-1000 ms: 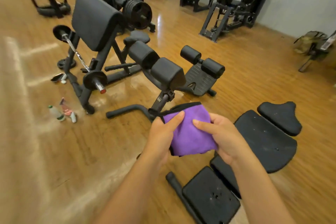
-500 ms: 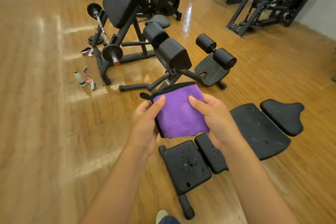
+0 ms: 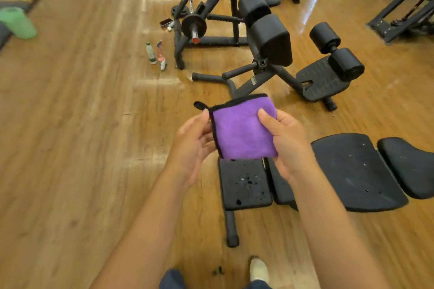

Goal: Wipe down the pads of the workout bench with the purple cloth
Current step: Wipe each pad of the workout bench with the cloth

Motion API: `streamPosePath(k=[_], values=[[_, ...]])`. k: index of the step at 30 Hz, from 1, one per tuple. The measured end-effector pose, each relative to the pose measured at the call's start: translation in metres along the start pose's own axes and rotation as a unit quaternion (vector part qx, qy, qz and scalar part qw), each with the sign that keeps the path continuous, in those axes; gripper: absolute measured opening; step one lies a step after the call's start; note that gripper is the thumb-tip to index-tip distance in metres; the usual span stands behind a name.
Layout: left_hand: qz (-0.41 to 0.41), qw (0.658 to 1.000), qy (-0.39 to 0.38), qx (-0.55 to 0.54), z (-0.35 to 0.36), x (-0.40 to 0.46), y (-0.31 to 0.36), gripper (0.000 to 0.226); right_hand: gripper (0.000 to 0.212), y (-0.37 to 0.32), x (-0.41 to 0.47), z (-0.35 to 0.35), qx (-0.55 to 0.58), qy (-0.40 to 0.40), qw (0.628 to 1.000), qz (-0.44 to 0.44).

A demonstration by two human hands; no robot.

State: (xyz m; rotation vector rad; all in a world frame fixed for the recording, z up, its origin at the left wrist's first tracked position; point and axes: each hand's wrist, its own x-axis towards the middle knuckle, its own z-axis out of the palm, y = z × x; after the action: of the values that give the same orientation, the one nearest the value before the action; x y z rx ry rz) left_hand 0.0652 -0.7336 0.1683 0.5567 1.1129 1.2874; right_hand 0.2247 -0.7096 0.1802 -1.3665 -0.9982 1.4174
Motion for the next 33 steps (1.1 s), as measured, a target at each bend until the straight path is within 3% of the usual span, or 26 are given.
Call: streamPosePath(k=[5,11,14,18,21,22,24,27,29,31,33], values=[[0.006,0.983,0.160,0.084,0.006,0.017,-0.084,0.016,0.021,0.050,0.040,-0.074,-0.003,-0.018,0.999,0.051],[0.017,0.931,0.252,0.264,-0.004,0.049,-0.219,0.023,0.019,0.165,0.090,-0.141,0.004,0.022,0.990,0.138],[0.054,0.894,0.289,0.337,-0.021,0.081,-0.279,0.029,0.002,0.220,0.110,-0.147,-0.070,0.071,0.988,0.122],[0.055,0.851,0.274,0.445,-0.051,0.133,-0.344,0.030,0.012,0.275,0.140,-0.132,-0.190,0.139,0.972,0.002],[0.053,0.831,0.221,0.508,-0.068,0.175,-0.377,0.028,0.019,0.327,0.169,-0.110,-0.291,0.128,0.942,-0.110],[0.043,0.836,0.199,0.510,-0.072,0.189,-0.386,0.033,0.021,0.346,0.179,-0.103,-0.325,0.105,0.928,-0.145],[0.055,0.813,0.176,0.553,-0.084,0.209,-0.406,0.044,0.017,0.385,0.195,-0.087,-0.402,0.022,0.896,-0.186],[0.037,0.804,0.133,0.578,-0.103,0.218,-0.430,0.051,0.020,0.438,0.206,-0.073,-0.527,-0.100,0.812,-0.231],[0.056,0.819,0.129,0.556,-0.108,0.217,-0.438,0.052,0.030,0.455,0.206,-0.072,-0.567,-0.125,0.774,-0.252],[0.071,0.820,0.134,0.552,-0.109,0.215,-0.441,0.052,0.056,0.458,0.206,-0.073,-0.577,-0.126,0.767,-0.252],[0.082,0.826,0.134,0.541,-0.109,0.215,-0.442,0.055,0.062,0.453,0.203,-0.075,-0.596,-0.131,0.748,-0.259]])
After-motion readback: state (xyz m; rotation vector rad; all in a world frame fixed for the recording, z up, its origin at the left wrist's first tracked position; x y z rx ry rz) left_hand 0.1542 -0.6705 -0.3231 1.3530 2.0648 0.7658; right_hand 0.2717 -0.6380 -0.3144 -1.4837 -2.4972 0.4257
